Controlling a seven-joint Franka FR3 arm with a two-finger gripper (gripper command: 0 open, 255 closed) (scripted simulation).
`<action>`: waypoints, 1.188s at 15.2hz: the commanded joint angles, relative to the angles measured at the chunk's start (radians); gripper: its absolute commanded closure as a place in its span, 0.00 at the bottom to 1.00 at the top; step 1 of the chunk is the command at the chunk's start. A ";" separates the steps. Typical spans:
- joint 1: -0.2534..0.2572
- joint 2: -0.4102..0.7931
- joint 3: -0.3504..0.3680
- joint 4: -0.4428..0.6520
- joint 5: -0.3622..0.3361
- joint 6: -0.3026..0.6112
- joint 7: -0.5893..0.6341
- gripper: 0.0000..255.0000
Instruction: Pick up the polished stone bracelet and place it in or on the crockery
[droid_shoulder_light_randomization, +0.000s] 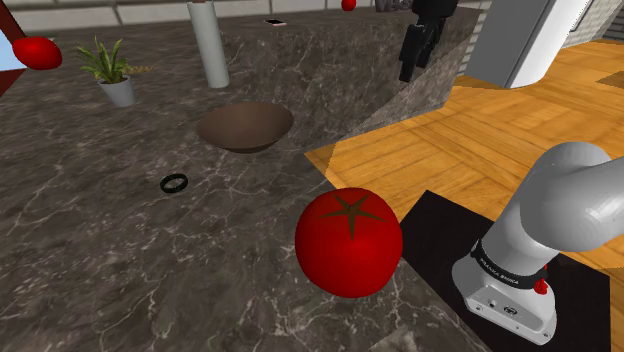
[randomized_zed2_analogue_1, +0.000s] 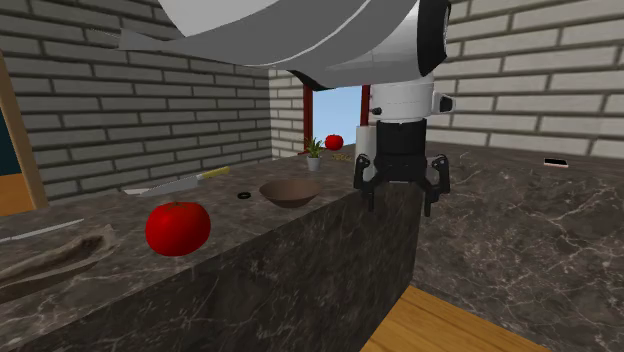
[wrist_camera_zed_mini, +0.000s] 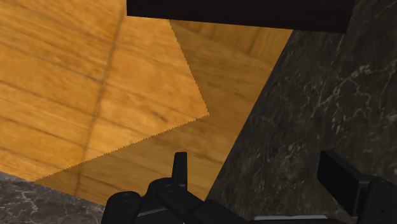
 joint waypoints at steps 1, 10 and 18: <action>0.000 0.000 0.000 0.000 0.000 0.000 0.000 0.00; 0.057 0.143 0.179 0.069 0.108 0.054 0.215 0.00; 0.088 0.337 0.330 0.209 0.151 0.100 0.406 0.00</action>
